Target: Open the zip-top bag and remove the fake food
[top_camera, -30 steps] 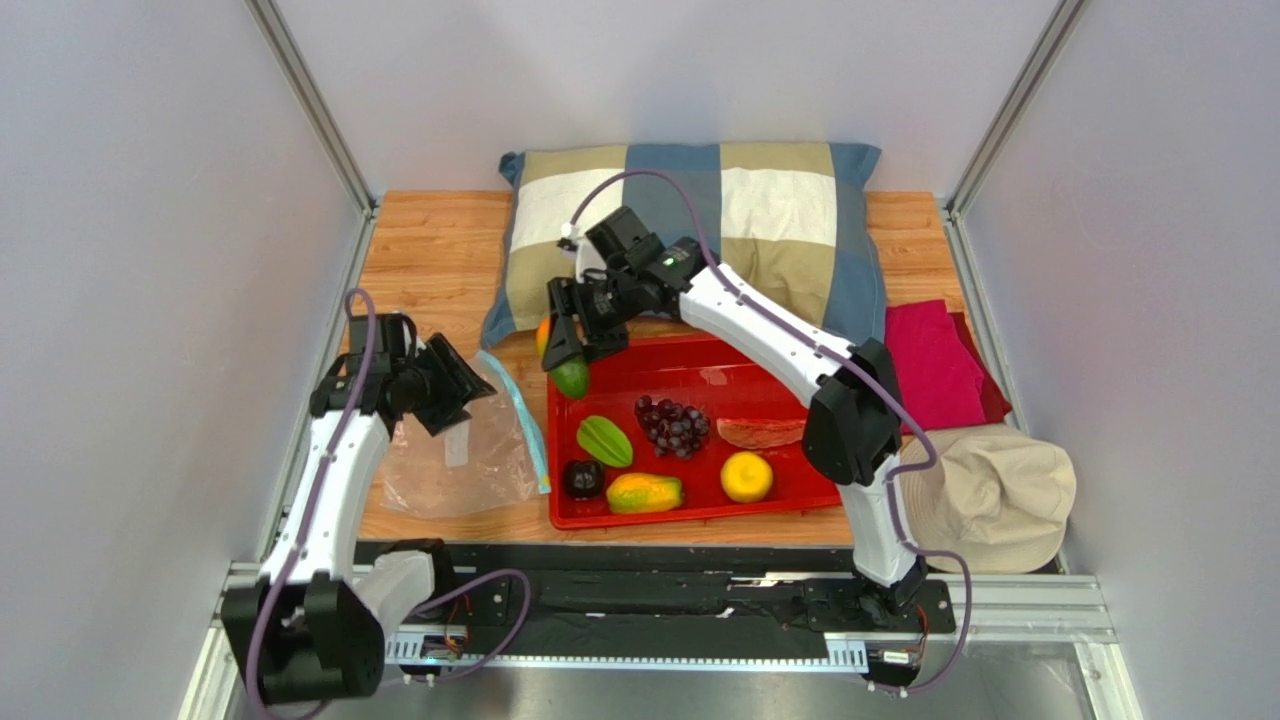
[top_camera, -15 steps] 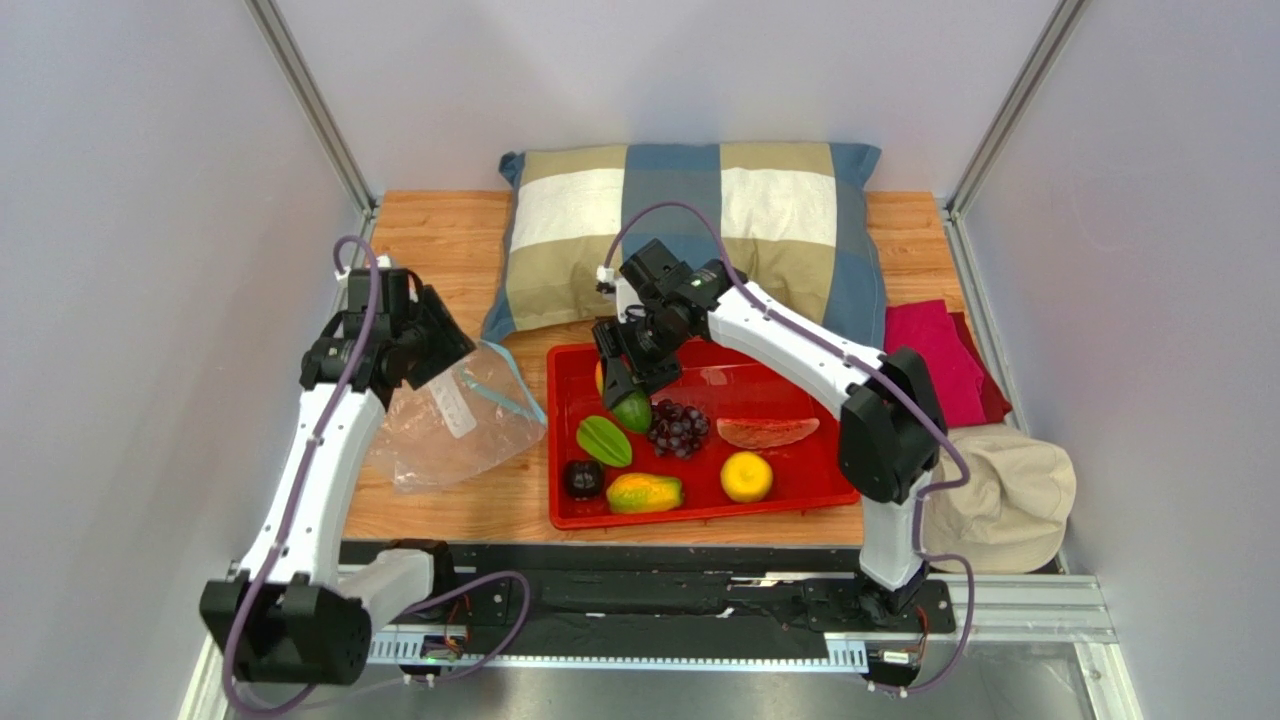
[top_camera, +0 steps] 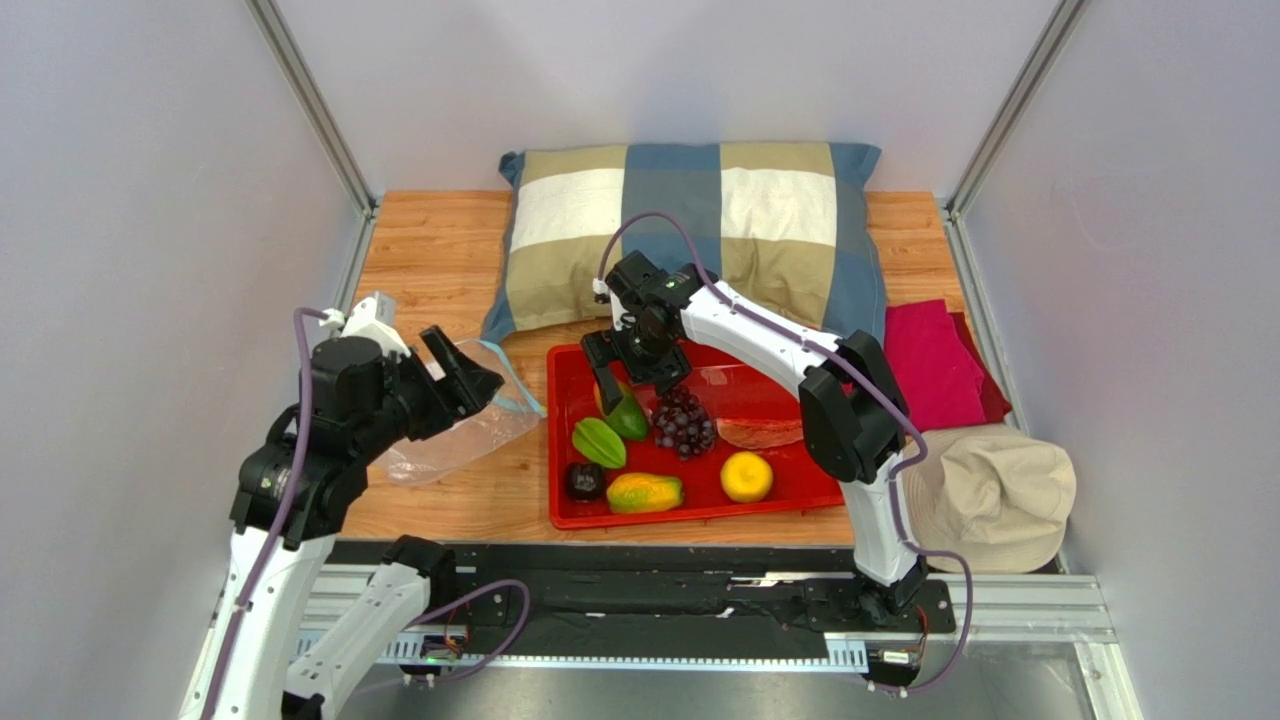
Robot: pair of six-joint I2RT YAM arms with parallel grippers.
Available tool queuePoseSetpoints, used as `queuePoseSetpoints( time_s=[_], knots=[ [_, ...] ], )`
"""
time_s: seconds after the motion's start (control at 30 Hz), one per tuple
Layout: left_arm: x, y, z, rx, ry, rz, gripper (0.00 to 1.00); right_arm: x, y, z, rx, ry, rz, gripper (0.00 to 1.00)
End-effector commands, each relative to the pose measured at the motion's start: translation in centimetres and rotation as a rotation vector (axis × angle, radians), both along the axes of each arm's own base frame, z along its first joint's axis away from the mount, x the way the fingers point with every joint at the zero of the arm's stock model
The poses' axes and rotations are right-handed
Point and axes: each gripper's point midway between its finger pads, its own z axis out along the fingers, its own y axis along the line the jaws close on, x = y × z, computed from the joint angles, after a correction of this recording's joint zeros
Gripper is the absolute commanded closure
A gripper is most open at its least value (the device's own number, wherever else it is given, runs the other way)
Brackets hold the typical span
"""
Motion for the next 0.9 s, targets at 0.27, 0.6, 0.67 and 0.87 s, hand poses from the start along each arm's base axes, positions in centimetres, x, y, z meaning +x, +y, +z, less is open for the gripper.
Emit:
queuePoseSetpoints(
  time_s=[0.27,0.6,0.67,0.87],
  knots=[
    [-0.5,-5.6,9.7,-0.088,-0.256,-0.279,0.01,-3.4,-7.9,16.8,0.135,-0.332,-0.267,0.0],
    [-2.4,-7.7,19.5,-0.192,-0.686,-0.355,0.01,-13.9,-25.9,24.9,0.339,-0.594,-0.796,0.0],
    [-3.3,-6.2,20.5,-0.22,-0.788,-0.325,0.01,-15.3,-27.9,27.4,0.48,-0.666,-0.857,0.0],
    [-4.1,-5.2,20.2,-0.237,-0.816,-0.311,0.01,-17.6,-29.6,30.4,0.715,-0.751,-0.855,0.0]
  ],
)
